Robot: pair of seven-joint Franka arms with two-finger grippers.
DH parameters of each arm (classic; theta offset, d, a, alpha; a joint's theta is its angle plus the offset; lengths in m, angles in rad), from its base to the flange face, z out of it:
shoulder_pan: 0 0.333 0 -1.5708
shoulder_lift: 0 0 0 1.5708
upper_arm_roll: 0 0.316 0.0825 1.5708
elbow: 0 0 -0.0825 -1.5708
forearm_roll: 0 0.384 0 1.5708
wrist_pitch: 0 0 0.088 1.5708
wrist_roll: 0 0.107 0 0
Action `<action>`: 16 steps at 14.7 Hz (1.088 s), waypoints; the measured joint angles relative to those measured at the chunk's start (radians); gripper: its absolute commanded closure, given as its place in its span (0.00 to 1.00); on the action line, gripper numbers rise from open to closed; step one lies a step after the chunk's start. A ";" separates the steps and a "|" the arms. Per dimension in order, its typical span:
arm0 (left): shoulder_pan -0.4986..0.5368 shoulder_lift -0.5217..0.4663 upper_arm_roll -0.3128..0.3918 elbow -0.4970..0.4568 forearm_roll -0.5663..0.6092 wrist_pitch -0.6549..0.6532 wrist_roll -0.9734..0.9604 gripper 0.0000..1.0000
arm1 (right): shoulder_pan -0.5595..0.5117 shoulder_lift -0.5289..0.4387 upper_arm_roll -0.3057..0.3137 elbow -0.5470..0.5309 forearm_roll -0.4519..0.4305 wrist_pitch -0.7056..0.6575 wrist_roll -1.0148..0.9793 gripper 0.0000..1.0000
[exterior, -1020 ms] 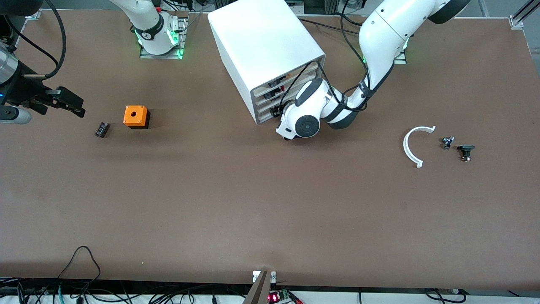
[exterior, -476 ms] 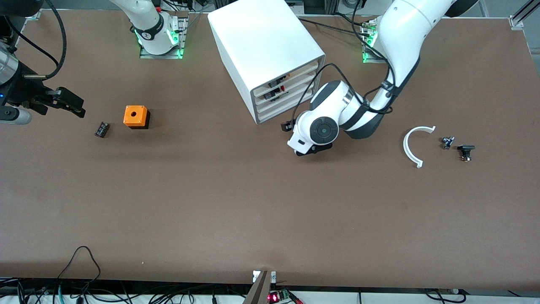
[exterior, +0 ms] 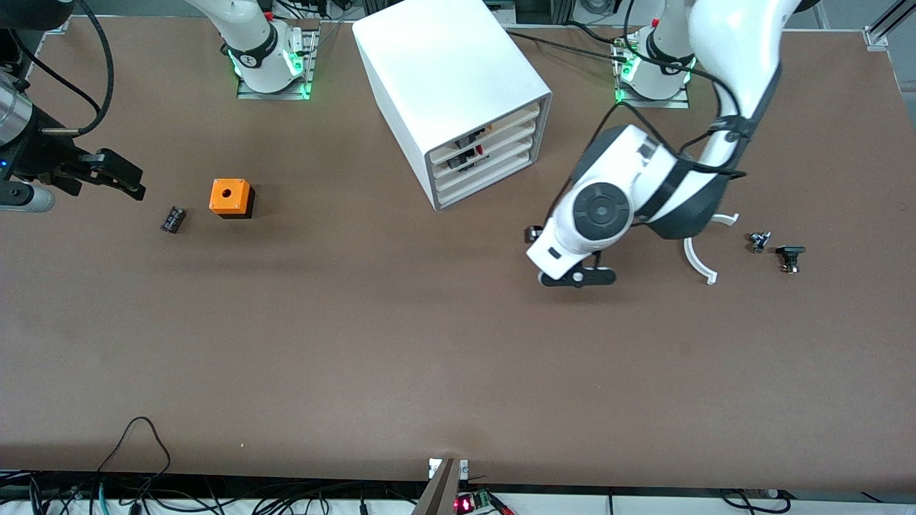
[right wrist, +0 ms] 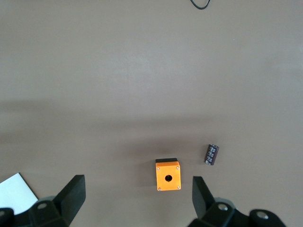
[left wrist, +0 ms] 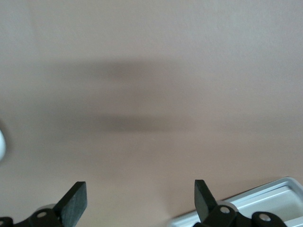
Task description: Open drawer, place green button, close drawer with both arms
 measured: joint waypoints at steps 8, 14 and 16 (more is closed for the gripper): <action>0.156 -0.147 0.000 0.063 0.002 -0.103 0.409 0.00 | 0.000 0.001 0.000 0.001 0.000 0.000 0.003 0.00; 0.084 -0.325 0.259 0.021 -0.148 -0.155 0.478 0.00 | 0.000 0.002 0.000 0.002 0.000 0.000 0.008 0.00; 0.026 -0.414 0.399 -0.058 -0.188 -0.107 0.493 0.00 | 0.000 0.002 0.000 0.002 0.000 0.000 0.008 0.00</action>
